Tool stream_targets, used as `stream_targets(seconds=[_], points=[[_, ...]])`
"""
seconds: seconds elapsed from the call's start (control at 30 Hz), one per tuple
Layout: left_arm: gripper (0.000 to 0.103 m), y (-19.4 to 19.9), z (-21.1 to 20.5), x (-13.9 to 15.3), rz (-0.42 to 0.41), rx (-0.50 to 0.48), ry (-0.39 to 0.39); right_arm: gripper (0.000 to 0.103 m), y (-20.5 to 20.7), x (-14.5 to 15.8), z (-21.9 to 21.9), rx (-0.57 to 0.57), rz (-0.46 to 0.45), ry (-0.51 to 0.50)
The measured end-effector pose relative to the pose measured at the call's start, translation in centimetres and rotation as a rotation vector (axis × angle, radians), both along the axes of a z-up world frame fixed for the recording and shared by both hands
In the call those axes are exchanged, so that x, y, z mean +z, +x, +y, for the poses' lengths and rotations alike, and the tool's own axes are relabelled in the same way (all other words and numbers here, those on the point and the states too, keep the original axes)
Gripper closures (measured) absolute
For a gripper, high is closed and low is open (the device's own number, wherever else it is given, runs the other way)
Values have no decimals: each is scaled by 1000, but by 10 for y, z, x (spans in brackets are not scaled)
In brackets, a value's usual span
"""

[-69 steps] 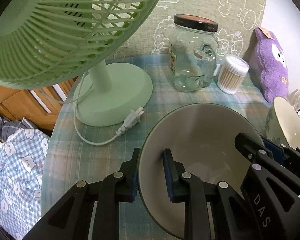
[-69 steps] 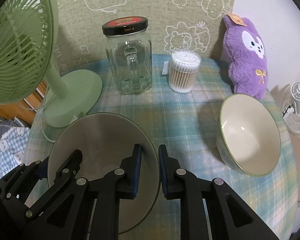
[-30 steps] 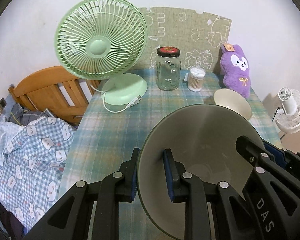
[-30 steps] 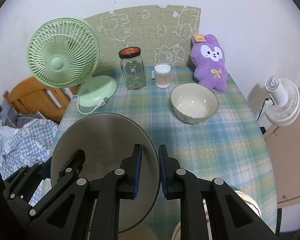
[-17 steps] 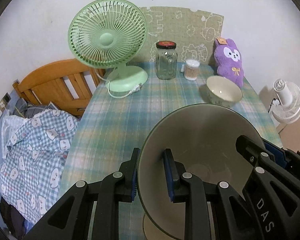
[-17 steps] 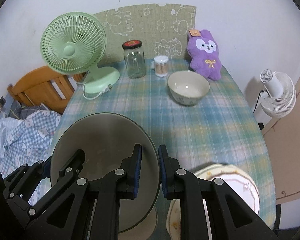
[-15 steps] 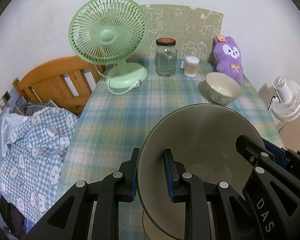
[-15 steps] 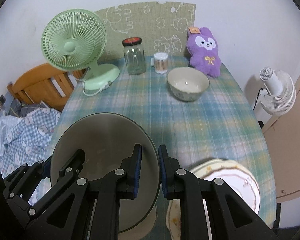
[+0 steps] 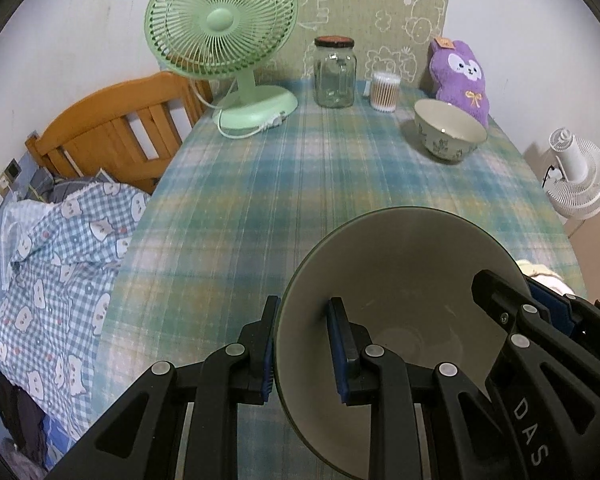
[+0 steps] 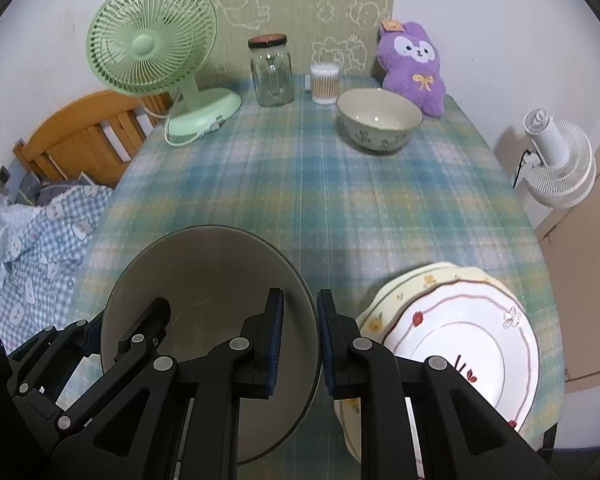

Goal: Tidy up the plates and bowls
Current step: 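Carry the held bowl to the first bowl and lower it inside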

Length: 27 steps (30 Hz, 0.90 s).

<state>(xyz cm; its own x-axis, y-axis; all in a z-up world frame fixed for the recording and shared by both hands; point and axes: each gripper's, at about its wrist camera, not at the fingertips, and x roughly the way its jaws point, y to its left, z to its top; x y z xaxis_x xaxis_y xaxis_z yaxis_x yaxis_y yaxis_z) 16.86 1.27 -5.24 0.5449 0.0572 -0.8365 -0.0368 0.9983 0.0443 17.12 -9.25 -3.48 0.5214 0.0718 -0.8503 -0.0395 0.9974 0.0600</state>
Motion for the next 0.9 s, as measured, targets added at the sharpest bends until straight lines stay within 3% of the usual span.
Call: stream_targets(seconds=[0.53, 0.9], points=[[82, -4, 6, -28, 67, 15, -7, 82, -1, -30, 6, 6, 68, -4], [82, -3, 8, -35, 79, 4, -21, 82, 0, -33, 9, 2, 62, -26]])
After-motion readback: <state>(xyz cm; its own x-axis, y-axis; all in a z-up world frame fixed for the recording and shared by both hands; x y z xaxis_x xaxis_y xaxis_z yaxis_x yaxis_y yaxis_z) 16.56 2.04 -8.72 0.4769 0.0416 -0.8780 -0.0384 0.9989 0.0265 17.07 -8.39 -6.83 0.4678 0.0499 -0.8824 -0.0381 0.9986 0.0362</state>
